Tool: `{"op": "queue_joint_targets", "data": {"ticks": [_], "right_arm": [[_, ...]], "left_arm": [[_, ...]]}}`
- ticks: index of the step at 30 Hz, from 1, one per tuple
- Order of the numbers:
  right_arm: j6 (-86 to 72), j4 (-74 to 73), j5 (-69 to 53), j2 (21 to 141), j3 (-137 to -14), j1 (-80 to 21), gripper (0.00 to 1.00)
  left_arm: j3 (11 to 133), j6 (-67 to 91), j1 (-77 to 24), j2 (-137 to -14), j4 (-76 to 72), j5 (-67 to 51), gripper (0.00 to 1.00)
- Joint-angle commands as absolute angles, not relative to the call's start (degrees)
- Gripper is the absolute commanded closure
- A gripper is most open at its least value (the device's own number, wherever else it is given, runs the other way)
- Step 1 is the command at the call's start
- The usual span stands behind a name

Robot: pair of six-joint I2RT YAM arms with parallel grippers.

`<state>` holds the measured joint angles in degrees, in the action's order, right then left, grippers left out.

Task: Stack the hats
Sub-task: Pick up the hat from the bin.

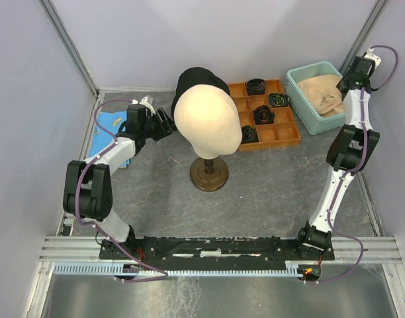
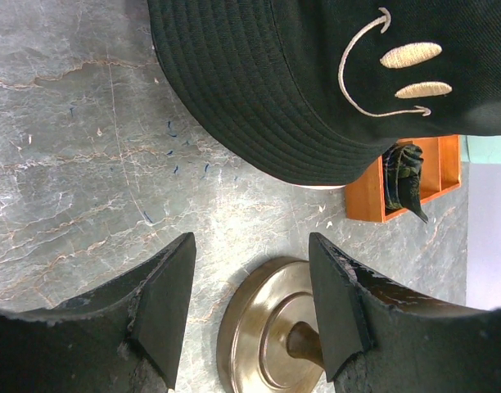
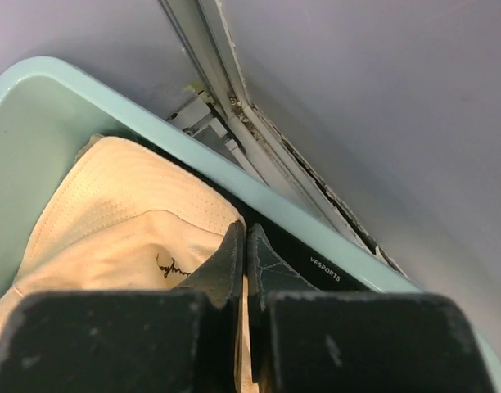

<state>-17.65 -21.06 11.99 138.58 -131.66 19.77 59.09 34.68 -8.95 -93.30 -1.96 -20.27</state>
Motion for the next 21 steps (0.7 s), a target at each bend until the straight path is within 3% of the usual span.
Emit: {"op": "queue_joint_targets", "data": {"ticks": [1,21], "right_arm": [[-19.60,-21.57,7.31,134.01,-131.13,19.40,1.00],[-47.15,-16.64,-12.64,118.88,-137.35,18.91,1.00]], "left_arm": [[60.05,35.75,-8.37,-93.19,-4.88,-22.41,0.36],[56.59,42.04,-0.94,-88.45,-10.60,-27.70,0.37]]}}
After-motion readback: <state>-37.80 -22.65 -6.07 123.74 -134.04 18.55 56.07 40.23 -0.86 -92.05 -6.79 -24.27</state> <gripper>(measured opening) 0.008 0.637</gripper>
